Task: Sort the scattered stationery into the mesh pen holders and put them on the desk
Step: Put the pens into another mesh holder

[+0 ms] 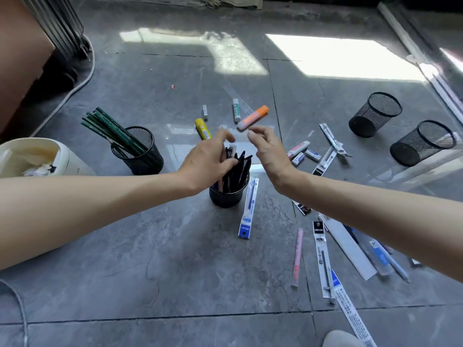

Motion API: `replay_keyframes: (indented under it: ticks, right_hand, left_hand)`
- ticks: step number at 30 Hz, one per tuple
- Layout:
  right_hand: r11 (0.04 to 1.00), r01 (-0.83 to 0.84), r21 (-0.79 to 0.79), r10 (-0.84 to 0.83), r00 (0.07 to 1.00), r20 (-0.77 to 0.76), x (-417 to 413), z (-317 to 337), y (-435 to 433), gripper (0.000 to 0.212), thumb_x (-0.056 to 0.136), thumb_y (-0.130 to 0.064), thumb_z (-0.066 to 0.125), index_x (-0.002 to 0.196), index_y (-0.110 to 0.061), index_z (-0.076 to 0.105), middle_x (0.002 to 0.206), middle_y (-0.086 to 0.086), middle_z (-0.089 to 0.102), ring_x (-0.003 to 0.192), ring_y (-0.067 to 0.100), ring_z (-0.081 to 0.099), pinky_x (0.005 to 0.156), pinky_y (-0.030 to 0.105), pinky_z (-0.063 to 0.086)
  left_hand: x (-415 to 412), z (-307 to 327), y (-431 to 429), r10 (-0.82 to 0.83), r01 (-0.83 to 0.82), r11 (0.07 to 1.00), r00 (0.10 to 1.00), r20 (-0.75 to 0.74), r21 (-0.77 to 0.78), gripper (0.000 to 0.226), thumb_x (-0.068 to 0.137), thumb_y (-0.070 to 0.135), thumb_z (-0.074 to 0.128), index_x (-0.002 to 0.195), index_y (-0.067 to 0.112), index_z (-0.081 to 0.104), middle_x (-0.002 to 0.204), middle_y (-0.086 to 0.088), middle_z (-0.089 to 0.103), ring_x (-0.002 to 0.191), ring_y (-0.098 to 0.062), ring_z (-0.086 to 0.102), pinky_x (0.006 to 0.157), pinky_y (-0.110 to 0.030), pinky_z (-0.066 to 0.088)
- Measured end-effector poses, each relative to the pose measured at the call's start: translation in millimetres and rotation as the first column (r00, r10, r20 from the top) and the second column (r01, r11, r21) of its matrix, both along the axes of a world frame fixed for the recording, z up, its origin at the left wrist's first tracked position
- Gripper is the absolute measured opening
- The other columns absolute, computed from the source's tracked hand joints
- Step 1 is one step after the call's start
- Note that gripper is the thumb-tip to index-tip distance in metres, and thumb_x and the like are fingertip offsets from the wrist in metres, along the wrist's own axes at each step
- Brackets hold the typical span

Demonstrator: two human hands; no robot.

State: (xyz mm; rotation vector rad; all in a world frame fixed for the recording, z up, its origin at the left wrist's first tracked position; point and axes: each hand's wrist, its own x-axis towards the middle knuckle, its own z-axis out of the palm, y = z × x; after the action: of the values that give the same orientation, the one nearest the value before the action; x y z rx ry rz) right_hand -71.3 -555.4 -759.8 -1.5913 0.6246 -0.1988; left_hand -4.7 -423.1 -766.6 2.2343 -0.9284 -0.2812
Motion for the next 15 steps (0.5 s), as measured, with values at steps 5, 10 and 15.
replay_keyframes:
  ticks: [5, 10, 15]
  right_hand:
    - [0.995, 0.071, -0.075, -0.078, 0.992, -0.1, -20, -11, -29, 0.016, 0.095, -0.022, 0.048, 0.109, -0.018, 0.055, 0.101, -0.003, 0.054, 0.099, 0.012, 0.05, 0.095, 0.037, 0.042]
    - [0.975, 0.109, -0.195, -0.157, 0.955, -0.25, -65, -35, -71, 0.013, 0.089, -0.011, 0.051, 0.096, -0.018, 0.059, 0.087, 0.0, 0.057, 0.088, 0.018, 0.053, 0.084, 0.038, 0.047]
    - [0.907, -0.031, -0.421, -0.209, 0.833, -0.512, -126, -57, -122, 0.026, 0.084, -0.003, 0.054, 0.108, -0.005, 0.063, 0.1, 0.011, 0.059, 0.094, 0.027, 0.058, 0.079, 0.03, 0.043]
  left_hand:
    - [-21, 6, -31, -0.112, 0.111, 0.994, 0.992, 0.063, 0.019, 0.024, 0.086, 0.021, 0.064, 0.106, 0.016, 0.053, 0.063, 0.012, 0.047, 0.068, -0.019, 0.05, 0.07, -0.04, 0.049]
    - [-56, 17, -77, -0.156, 0.176, 0.98, 0.97, 0.185, -0.094, 0.015, 0.089, 0.023, 0.059, 0.102, 0.015, 0.057, 0.073, 0.011, 0.047, 0.072, -0.021, 0.052, 0.065, -0.035, 0.044]
    - [-101, -1, -129, -0.27, 0.272, 0.962, 0.959, 0.083, -0.002, 0.016, 0.09, 0.022, 0.056, 0.104, 0.016, 0.055, 0.099, -0.001, 0.06, 0.092, -0.026, 0.056, 0.072, -0.036, 0.045]
